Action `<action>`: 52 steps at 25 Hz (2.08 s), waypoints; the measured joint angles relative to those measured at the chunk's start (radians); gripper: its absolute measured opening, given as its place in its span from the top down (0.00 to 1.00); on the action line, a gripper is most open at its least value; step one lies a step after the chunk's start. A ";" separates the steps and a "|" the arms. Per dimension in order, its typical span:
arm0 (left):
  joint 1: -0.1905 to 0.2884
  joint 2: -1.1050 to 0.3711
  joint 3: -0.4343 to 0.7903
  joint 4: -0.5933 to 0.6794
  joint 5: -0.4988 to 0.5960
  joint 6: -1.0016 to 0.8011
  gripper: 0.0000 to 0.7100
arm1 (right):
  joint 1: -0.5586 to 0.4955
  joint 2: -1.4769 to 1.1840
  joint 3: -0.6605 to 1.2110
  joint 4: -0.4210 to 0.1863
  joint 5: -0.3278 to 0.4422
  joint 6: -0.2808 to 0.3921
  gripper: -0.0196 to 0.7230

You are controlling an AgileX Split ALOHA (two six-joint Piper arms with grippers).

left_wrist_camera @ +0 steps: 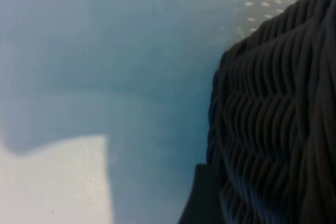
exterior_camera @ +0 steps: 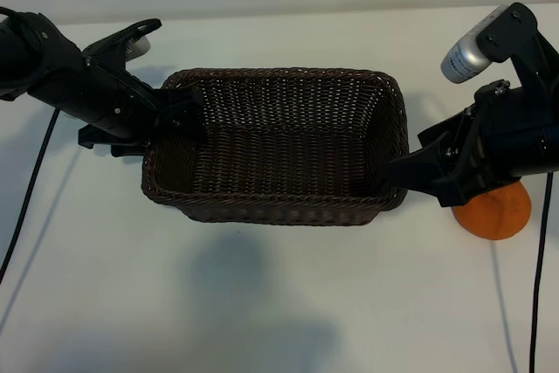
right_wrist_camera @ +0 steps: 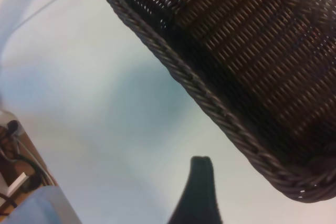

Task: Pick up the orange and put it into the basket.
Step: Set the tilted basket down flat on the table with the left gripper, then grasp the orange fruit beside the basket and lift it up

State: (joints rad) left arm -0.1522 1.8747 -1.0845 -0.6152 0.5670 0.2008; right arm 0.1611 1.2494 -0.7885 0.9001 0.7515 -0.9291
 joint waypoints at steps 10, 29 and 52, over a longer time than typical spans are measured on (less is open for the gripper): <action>0.001 -0.030 0.000 0.073 0.053 -0.054 0.13 | 0.000 0.000 0.000 0.000 0.000 0.000 0.17; 0.001 -0.330 0.000 0.219 0.122 -0.133 0.16 | 0.000 0.000 0.000 0.000 0.004 0.000 0.17; 0.001 -0.478 0.000 0.017 0.237 0.056 0.16 | 0.000 0.000 -0.098 -0.433 -0.024 0.363 0.17</action>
State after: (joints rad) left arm -0.1513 1.3971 -1.0845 -0.5980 0.8035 0.2572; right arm 0.1611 1.2494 -0.8864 0.4668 0.7279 -0.5658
